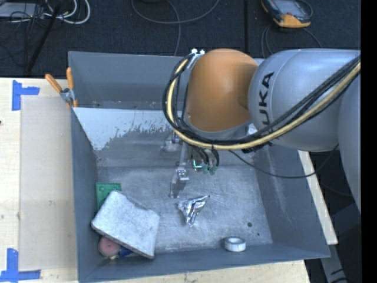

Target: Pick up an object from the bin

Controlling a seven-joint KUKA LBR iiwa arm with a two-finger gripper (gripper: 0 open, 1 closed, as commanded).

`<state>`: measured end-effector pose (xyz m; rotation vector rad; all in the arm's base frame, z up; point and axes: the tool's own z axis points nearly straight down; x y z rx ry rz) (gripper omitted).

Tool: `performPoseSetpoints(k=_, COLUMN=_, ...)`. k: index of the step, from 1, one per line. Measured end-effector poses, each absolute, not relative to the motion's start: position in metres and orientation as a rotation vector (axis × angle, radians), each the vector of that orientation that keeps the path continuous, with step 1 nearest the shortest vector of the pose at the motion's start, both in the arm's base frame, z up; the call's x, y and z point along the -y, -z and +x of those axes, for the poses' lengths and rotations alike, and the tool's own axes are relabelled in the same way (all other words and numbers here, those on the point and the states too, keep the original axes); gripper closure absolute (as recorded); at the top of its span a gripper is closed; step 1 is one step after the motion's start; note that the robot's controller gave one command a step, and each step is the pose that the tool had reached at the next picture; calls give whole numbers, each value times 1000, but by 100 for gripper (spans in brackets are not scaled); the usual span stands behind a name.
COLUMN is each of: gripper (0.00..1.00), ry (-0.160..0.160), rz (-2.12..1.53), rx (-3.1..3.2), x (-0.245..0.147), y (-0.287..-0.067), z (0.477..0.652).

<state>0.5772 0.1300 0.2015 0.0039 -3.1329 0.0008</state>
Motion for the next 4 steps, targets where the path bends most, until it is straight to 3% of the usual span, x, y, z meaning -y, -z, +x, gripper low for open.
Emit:
performPoseSetpoints(k=1, gripper=0, ry=-4, rz=-537, rx=3088, x=-61, y=-107, z=552)
performPoseSetpoints(k=2, gripper=0, ry=5, rz=-363, rx=3123, x=-15, y=-72, z=539)
performPoseSetpoints(k=3, gripper=100, ry=5, rz=-365, rx=3124, x=-15, y=-75, z=540)
performPoseSetpoints(k=4, gripper=100, ry=2, rz=-329, rx=3133, x=-10, y=-200, z=550)
